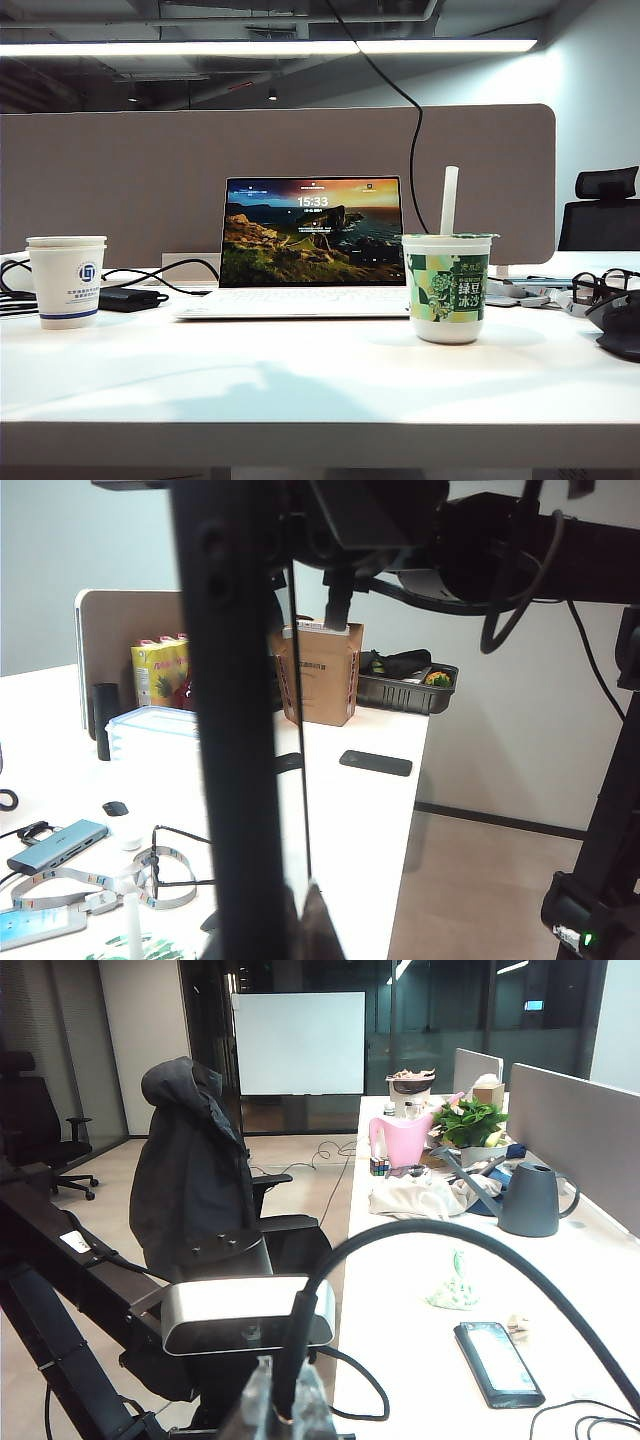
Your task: Pick up the black phone, pick up the charger plug, insert the charger plug into the phone's charging port, and finally place the connected phone back on the desk.
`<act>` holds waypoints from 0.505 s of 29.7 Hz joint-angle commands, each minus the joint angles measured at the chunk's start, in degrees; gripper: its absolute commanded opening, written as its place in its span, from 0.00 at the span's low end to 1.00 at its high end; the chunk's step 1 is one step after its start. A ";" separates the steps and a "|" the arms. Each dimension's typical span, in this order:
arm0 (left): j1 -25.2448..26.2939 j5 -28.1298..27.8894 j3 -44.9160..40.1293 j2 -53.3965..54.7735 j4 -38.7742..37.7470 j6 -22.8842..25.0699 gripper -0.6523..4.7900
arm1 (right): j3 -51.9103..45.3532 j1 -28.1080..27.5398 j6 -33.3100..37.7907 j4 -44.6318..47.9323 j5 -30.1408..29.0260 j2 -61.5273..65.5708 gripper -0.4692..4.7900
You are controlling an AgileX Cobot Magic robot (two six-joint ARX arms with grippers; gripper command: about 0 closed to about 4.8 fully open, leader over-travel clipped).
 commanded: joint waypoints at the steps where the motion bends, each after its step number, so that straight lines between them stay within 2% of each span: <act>1: 0.04 -0.98 0.52 -0.22 3.28 -0.33 0.11 | 0.17 -0.02 -1.20 -0.50 -0.52 -0.28 0.09; 15: 0.04 -2.05 0.50 -0.22 4.92 -0.37 0.11 | 0.17 -0.94 -1.27 -0.04 -0.13 -0.50 0.09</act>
